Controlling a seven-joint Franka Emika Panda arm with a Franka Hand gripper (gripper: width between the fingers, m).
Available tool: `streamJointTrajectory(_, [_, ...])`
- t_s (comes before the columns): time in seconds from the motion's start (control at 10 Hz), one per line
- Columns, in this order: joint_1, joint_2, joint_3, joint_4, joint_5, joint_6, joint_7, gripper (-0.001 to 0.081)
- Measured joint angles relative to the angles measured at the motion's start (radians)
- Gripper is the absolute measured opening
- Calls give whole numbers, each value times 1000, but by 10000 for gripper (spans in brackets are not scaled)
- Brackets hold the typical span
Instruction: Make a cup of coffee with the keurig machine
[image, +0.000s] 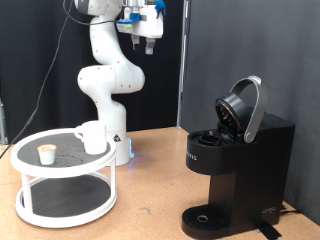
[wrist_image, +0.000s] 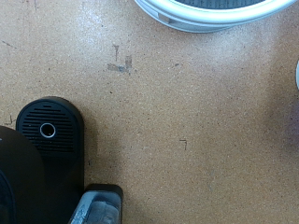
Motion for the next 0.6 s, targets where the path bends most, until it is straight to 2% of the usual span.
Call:
streamJointTrajectory(0.2, [-5,1,-18,-2,0,3,-9,734])
streamJointTrajectory(0.6, [-55,27,-117,-10,-88,31,-103,734])
